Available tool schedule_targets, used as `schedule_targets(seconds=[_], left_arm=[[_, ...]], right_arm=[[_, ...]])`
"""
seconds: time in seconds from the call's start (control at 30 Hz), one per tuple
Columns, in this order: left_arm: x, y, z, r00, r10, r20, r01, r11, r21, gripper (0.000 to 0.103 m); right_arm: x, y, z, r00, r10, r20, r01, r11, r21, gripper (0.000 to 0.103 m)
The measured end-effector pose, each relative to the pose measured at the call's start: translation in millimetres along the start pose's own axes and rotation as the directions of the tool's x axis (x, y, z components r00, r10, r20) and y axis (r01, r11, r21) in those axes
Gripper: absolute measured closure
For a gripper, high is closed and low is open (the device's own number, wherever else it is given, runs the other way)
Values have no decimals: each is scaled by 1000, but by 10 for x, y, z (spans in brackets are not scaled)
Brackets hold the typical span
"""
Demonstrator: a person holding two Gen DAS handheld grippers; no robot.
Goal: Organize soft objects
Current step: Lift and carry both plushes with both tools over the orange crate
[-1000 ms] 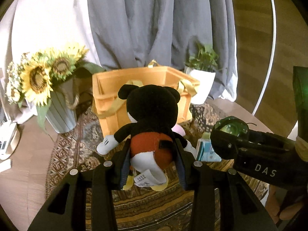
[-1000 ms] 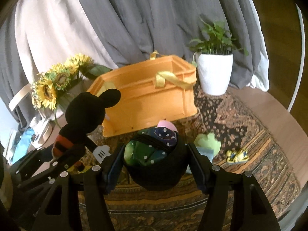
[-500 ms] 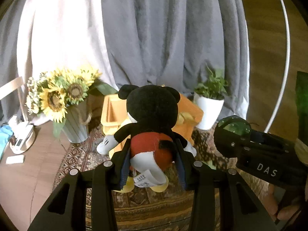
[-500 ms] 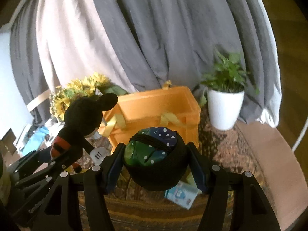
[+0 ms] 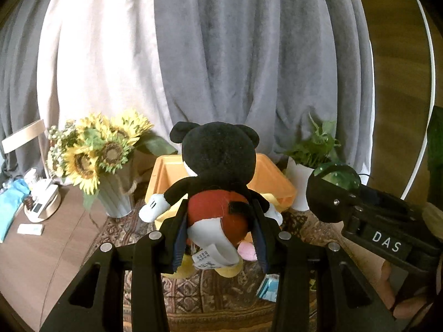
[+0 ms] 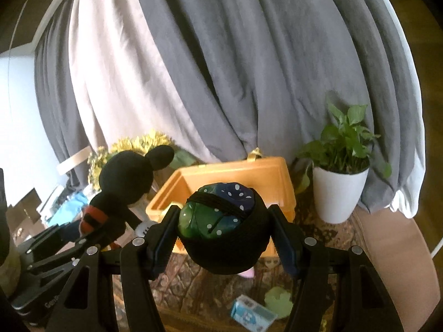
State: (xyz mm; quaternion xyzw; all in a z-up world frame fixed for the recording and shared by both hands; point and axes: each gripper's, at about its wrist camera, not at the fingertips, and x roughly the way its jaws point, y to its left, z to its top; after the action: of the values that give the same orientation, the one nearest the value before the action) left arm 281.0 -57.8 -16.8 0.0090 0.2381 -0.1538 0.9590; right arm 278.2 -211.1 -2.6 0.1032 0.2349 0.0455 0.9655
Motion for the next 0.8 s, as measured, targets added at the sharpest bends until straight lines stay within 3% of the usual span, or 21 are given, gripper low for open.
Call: schedule_targets(seconds=[0.53,0.8], left_arm=[[277,258,522,996,-32,88,19,989,147,62],[689,362,786,996,-61,60,51,986,160,62]], right_arm=[[304,204,529,996,-65,57,65,998,3,39],[687,211,764,994,-106,39,108,994,-31,39]])
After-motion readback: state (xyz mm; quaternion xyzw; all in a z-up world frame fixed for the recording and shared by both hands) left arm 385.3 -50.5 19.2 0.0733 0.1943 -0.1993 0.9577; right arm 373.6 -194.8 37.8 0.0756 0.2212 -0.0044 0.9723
